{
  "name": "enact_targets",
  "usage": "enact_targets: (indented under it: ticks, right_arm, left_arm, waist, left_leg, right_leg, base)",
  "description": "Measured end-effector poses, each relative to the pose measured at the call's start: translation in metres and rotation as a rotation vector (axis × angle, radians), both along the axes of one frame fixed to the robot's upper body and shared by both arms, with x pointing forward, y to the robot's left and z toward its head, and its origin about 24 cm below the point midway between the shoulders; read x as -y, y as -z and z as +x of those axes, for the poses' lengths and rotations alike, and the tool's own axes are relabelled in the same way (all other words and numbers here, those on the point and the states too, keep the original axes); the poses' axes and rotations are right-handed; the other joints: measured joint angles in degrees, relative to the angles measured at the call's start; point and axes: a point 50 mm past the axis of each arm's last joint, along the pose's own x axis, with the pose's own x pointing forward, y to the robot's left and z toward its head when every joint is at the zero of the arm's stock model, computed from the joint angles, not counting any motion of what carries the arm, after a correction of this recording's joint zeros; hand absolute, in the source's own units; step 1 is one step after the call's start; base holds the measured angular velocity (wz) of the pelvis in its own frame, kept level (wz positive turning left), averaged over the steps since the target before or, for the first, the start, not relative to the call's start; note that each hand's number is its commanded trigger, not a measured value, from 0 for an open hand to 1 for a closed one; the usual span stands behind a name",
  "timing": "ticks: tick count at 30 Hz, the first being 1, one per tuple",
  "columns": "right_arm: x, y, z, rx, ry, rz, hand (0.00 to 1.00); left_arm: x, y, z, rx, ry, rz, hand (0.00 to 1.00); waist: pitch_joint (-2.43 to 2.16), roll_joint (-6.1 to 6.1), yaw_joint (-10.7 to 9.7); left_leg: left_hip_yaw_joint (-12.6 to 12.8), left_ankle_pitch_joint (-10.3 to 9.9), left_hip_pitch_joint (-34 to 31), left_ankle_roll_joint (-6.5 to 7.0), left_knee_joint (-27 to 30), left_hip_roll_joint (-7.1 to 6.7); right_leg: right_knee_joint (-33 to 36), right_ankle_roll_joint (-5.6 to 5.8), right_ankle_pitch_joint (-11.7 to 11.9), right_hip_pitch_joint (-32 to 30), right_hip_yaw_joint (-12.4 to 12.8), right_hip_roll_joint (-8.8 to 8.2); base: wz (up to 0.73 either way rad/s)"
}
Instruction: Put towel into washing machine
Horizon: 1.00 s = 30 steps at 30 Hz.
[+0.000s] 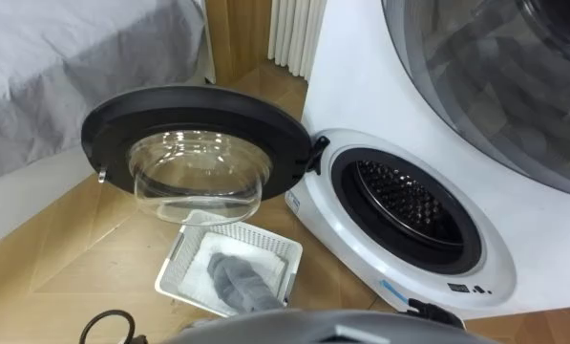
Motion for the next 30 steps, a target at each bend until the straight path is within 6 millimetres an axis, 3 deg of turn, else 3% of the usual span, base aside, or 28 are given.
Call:
enact_targets:
  ticks: [16,21,24,28,30]
  right_arm:
    - [0.004,-0.001,0.002,0.002,-0.007,0.021,0.00]
    - [0.005,-0.002,0.006,0.014,-0.005,0.015,0.00]
    - [0.005,-0.003,0.012,0.026,-0.018,0.009,0.00]
    - [0.005,-0.005,0.031,0.045,-0.090,-0.004,0.00]
    - [0.003,-0.007,0.044,0.070,-0.121,-0.005,0.00]
  left_arm:
    - [0.000,0.000,0.001,-0.009,0.022,-0.019,0.00]
    - [-0.001,-0.001,0.012,0.011,0.057,-0.009,0.00]
    - [-0.001,-0.002,0.028,0.056,0.088,0.000,0.00]
    - [-0.003,-0.008,0.071,0.200,0.121,0.031,0.00]
    - [-0.001,-0.014,0.095,0.296,0.145,0.039,0.00]
  waist:
    - [-0.17,0.83,-0.7]
    - [-0.35,1.12,-0.7]
    - [-0.33,1.19,-0.8]
    - [-0.08,1.23,-0.9]
    - [0.46,1.41,-0.8]
  left_leg:
    - [-0.1,0.0,-0.4,-0.01,0.3,0.04]
    - [-0.2,0.0,-3.3,0.00,1.2,0.10]
    - [-0.5,0.0,-5.7,0.01,2.0,0.13]
    - [-0.5,0.1,-9.8,0.15,4.0,0.12]
    - [-0.3,0.3,-11.4,0.27,4.7,0.10]
  right_leg:
    - [0.0,-0.02,0.0,-0.2,0.0,-0.01]
    - [0.3,-0.45,0.3,-2.7,0.0,-0.01]
    - [0.8,-0.53,0.3,-5.0,-0.2,-0.08]
    - [2.5,-0.60,0.4,-9.3,-0.3,-0.41]
    - [3.3,-0.72,0.5,-11.2,0.0,-0.57]
  base:
    - [0.00]
    - [0.00]
    - [0.04]
    - [-0.01]
    - [-0.09]
